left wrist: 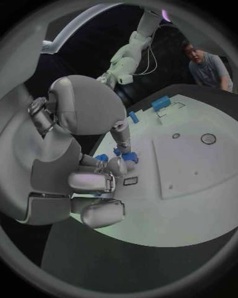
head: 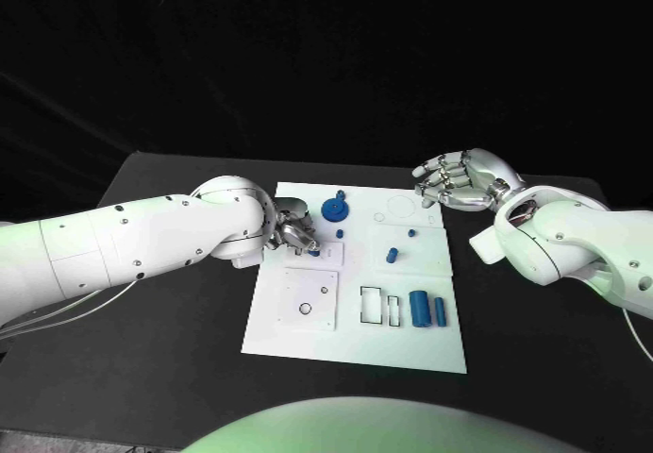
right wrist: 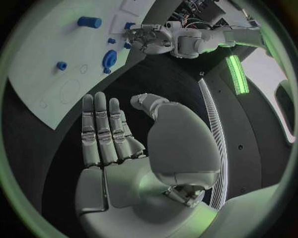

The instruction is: Assemble the parts on the task board

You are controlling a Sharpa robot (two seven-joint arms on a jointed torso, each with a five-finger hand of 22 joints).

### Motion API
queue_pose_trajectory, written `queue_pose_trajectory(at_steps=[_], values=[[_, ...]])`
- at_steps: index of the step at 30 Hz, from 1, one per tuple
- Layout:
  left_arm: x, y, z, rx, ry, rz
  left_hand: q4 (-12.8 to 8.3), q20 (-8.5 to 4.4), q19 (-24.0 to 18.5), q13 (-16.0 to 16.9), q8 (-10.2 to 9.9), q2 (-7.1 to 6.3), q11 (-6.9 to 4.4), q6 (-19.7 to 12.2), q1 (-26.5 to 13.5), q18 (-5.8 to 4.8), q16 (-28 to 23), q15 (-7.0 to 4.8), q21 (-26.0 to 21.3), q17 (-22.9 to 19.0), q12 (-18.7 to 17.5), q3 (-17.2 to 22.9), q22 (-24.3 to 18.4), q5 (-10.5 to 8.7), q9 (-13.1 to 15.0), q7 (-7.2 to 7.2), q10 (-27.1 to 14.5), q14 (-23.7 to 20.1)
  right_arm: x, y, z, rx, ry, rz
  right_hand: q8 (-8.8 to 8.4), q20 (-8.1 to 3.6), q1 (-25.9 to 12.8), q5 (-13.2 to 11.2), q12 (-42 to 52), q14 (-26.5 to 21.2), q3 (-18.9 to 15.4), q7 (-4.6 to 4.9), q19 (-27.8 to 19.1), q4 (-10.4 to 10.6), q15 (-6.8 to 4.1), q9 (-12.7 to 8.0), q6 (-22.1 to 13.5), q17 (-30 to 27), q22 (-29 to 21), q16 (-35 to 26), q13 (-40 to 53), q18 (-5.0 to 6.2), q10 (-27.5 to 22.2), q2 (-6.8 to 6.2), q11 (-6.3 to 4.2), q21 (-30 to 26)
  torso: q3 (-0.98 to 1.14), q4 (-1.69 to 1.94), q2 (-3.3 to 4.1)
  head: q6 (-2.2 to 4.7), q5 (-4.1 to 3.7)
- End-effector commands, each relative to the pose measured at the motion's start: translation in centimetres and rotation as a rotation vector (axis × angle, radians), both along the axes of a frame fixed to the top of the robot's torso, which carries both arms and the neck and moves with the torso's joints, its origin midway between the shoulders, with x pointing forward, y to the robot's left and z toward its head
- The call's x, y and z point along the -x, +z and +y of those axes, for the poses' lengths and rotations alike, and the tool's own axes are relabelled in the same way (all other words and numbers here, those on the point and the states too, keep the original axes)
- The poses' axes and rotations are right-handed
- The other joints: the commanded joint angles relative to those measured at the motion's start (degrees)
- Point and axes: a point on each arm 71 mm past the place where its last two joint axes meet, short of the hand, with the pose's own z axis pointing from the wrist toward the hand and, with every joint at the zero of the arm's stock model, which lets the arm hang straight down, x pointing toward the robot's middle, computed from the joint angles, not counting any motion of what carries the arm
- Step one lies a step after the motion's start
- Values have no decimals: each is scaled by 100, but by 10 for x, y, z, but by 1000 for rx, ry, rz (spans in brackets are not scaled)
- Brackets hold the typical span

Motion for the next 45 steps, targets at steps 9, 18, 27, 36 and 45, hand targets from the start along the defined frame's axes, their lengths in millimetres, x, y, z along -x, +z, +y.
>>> queue_pose_trajectory(at_steps=[9,18,27,36,45], values=[[2,-2,-6,17,-8,26,-208,-3,63,30,-9,153,-12,-3,35,-101,21,-40,15,1168,37,278,38,23,2,-40,56,490,1,0,0,0,3,2,35,45,-8,-6,31,-51,-40,339,4,1,-10,-8,33,-9,-13,-28,-13,44,-290,67,255,-41,0,0,1,-17,-19],[2,-3,-7,13,-13,36,-196,-4,67,46,-10,109,-5,6,-24,-103,20,-37,16,1168,44,235,42,5,7,-35,68,490,1,0,0,0,3,2,38,48,-6,-6,39,-58,-41,340,1,2,-8,-13,32,-15,-25,-33,-25,44,-293,67,256,-52,0,6,-4,-28,-23],[2,-3,-6,6,-7,39,7,3,72,54,-47,28,-1,59,-315,-104,17,-32,12,1171,33,67,51,-33,-6,-36,62,491,1,0,1,1,12,6,45,56,-20,-9,58,-75,-64,347,-4,8,1,-27,19,-28,-58,-44,-57,44,-309,43,264,-81,1,6,-1,-32,-18],[2,-4,-6,-1,-1,41,310,9,80,71,-83,49,8,130,-577,-106,13,-24,5,1172,33,-444,62,-86,-13,-27,51,491,1,-1,2,0,21,9,51,65,-42,-12,79,-82,-95,351,0,19,7,-40,7,-38,-87,-48,-86,46,-323,15,270,-106,1,5,-1,-32,-16],[1,-4,-5,-4,4,41,402,9,81,79,-96,74,10,145,-605,-106,12,-22,2,1175,34,-650,65,-85,-12,-26,49,492,1,0,2,0,20,8,57,71,-49,-9,92,-96,-103,353,-2,29,12,-48,1,-47,-109,-57,-105,46,-334,19,272,-125,2,3,-6,-36,-22]])
